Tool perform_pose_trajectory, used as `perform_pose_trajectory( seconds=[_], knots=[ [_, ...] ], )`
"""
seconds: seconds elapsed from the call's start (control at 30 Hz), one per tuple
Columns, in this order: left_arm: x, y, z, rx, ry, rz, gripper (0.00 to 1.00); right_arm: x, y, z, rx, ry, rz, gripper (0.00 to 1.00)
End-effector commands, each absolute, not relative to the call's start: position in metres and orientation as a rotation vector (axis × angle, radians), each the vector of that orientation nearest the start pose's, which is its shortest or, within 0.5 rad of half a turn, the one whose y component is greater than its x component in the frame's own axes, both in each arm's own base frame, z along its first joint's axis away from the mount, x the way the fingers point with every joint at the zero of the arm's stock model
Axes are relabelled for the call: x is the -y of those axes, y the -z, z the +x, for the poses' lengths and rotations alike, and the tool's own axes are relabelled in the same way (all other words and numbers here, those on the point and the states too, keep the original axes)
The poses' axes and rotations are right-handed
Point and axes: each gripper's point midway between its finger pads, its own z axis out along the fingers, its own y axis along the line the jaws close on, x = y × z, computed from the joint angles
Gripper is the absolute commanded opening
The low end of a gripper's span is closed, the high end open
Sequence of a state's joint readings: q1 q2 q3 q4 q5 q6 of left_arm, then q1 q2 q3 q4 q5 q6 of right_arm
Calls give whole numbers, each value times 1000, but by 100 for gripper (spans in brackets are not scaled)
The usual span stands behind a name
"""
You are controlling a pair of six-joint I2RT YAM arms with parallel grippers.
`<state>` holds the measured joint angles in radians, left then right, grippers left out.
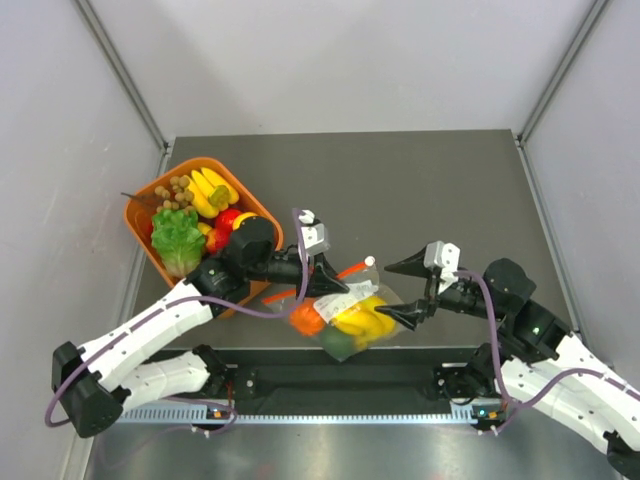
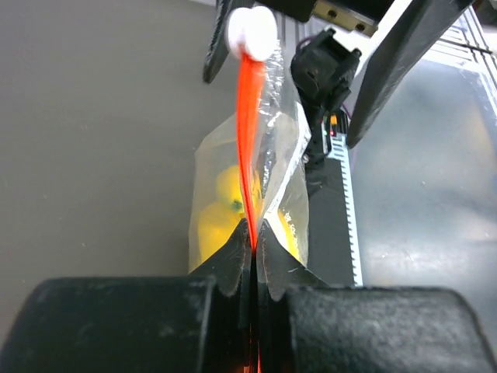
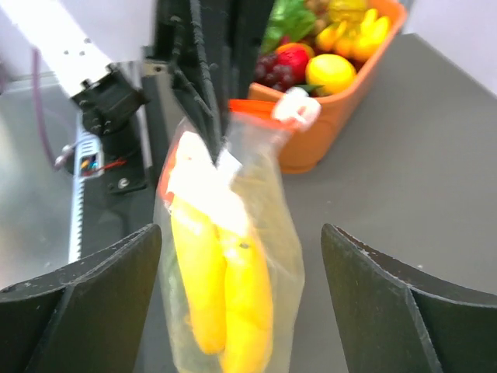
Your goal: Open the zip-top bag and remove the fake food
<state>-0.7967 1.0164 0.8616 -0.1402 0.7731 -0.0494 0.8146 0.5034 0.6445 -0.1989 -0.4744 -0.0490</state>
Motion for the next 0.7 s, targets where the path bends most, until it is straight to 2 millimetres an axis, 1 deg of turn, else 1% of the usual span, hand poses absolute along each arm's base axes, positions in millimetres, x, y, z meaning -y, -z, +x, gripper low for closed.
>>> perform_pose_trajectory(
  seconds=[0.0, 0.07, 0.1, 0.13, 0.2, 0.27, 0.3, 0.37, 0.4, 0.43, 0.47, 0.5, 0.57, 0.6, 0.63, 0.67],
  knots=[
    [314, -285, 141, -1431, 1225, 1203, 0, -233, -295, 138, -1321, -891, -908, 84],
    [316, -282, 141, -1438, 1235, 1216, 0, -233, -297, 147, -1319, -865, -880, 84],
    [317, -280, 140, -1438, 1241, 1222, 0, -234, -303, 148, -1289, -861, -875, 84],
    [317, -280, 140, -1440, 1240, 1222, 0, -237, -300, 150, -1299, -861, -878, 83],
    [317, -279, 141, -1443, 1234, 1219, 0, -241, -314, 151, -1236, -880, -867, 82],
    [316, -280, 141, -1438, 1228, 1216, 0, -246, -317, 151, -1220, -901, -871, 82],
    [316, -280, 140, -1436, 1232, 1215, 0, -248, -322, 151, -1198, -911, -865, 81],
    [316, -281, 140, -1429, 1234, 1217, 0, -255, -315, 155, -1213, -924, -884, 79],
    [316, -281, 139, -1429, 1235, 1218, 0, -258, -317, 156, -1203, -931, -888, 77],
    [316, -280, 140, -1434, 1234, 1216, 0, -262, -311, 158, -1214, -937, -903, 74],
    [316, -280, 140, -1434, 1235, 1217, 0, -266, -306, 156, -1222, -964, -911, 70],
    [316, -280, 139, -1432, 1235, 1220, 0, -268, -309, 156, -1210, -989, -899, 54],
    [317, -278, 139, -1437, 1231, 1226, 0, -274, -300, 156, -1222, -1016, -909, 42],
    [317, -278, 139, -1440, 1226, 1226, 0, -275, -302, 155, -1202, -1028, -907, 28],
    [317, -277, 140, -1446, 1223, 1224, 2, -277, -300, 155, -1204, -1035, -911, 19],
    [316, -278, 140, -1455, 1212, 1217, 9, -277, -297, 156, -1208, -1036, -903, 8]
  ],
)
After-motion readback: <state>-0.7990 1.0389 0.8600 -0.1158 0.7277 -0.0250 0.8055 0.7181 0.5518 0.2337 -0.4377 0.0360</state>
